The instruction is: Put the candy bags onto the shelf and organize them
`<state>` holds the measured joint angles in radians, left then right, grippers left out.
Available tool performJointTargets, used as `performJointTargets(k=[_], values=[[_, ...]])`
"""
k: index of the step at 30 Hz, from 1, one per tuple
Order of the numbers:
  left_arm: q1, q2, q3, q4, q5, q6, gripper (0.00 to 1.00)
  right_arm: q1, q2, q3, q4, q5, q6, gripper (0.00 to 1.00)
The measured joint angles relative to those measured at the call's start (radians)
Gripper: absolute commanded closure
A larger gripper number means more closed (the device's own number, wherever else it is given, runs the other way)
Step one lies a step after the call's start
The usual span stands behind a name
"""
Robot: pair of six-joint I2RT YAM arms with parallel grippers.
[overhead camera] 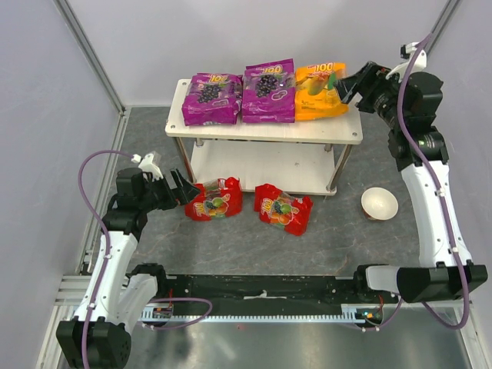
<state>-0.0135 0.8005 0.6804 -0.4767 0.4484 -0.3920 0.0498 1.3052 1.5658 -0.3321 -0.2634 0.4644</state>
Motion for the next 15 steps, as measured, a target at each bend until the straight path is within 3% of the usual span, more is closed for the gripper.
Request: performJointTargets(k=[2,9,15], values=[[0.0,0.0,0.0,0.0,0.0,0.0,0.01,-0.001,-0.028,0.0,-0.006,0.031,-0.022,0.02],[0.0,0.0,0.0,0.0,0.0,0.0,0.0,-0.002,-0.27,-0.06,-0.023,0.131,-0.109,0.02],[0.0,0.0,0.0,0.0,0.0,0.0,0.0,-0.002,-0.441,-0.134,-0.028,0.017,-0.164,0.02]])
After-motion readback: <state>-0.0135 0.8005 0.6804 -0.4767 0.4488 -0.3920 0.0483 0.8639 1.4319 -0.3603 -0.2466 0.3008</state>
